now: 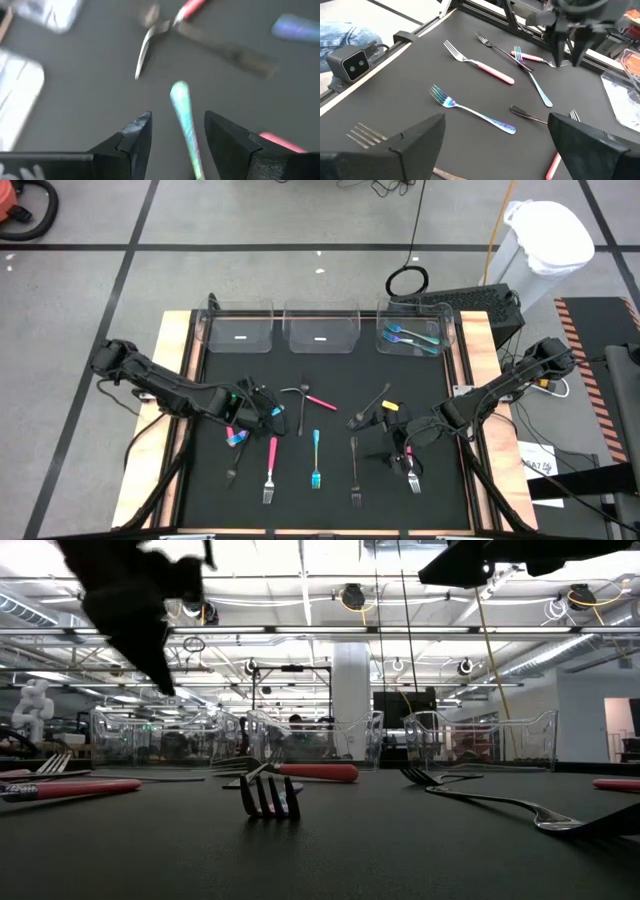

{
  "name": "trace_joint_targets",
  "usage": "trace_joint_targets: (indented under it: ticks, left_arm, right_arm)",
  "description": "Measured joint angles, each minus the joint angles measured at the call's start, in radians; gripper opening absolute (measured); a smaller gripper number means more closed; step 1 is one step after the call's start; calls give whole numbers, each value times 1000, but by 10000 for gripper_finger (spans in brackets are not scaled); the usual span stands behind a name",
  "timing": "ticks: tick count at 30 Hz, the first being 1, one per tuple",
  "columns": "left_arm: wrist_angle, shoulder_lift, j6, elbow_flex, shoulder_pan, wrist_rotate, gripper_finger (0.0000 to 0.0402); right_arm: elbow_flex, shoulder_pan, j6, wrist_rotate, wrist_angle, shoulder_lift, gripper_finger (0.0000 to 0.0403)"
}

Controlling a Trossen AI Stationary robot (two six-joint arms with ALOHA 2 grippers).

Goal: Sort silverware by color (type)
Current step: Put the blue fork into the right transparent bin

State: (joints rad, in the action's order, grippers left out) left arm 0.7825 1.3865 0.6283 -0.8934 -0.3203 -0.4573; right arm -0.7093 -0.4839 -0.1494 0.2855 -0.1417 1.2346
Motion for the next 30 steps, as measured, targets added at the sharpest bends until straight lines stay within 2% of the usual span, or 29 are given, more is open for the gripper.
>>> trace_joint_targets:
  ticks: [5, 10, 16, 30]
  left_arm:
    - [-4, 0, 75, 69, -1, 23, 182]
    - [-100, 0, 121, 115, -1, 27, 182]
    - [-124, 29, 199, 134, -18, 31, 182]
    - [-180, 161, 257, 162, -96, -1, 182]
  right_arm:
    - [0, 0, 10, 0, 0, 0, 348]
    - [0, 0, 11, 0, 1, 0, 348]
    - [0, 0, 46, 0, 19, 0, 348]
    - [0, 0, 78, 0, 47, 0, 348]
